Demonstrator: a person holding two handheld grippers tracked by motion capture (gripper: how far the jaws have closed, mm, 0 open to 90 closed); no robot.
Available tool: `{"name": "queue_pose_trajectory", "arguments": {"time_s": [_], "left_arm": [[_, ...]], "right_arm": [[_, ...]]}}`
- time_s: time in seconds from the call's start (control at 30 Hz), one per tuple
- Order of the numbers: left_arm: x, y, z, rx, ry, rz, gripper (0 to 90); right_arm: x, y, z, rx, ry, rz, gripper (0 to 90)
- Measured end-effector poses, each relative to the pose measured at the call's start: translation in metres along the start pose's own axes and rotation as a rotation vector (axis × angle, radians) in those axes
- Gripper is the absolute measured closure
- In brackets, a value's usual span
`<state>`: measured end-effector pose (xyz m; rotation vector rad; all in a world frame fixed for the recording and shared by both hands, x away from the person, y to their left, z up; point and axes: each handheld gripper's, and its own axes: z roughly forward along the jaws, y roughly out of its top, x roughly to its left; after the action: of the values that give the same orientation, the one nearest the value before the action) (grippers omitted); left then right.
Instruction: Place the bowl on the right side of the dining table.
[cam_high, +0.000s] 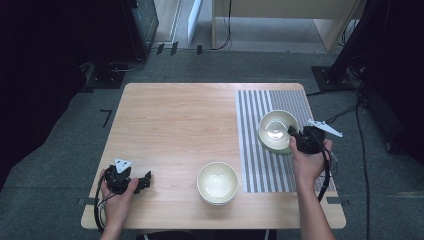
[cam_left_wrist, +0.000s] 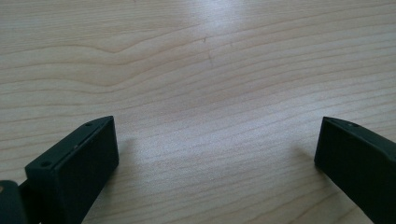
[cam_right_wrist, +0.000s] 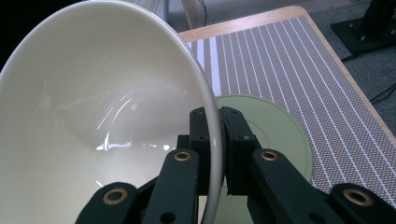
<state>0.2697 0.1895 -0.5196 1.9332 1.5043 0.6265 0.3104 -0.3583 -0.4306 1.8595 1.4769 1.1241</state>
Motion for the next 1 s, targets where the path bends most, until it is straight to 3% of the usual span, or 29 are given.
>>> {"name": "queue_pose_trajectory", "arguments": {"time_s": [0.33,1.0], "left_arm": [[0.000,0.000,0.000,0.000,0.000,0.000,0.0],[0.000,0.000,0.000,0.000,0.000,0.000,0.0]], "right_arm": [[-0.007,-0.001,0.013,0.040,-0.017,0.019,84.8],[-0.029,0.007,0.044,0.169,-0.074,0.135,84.8]]}}
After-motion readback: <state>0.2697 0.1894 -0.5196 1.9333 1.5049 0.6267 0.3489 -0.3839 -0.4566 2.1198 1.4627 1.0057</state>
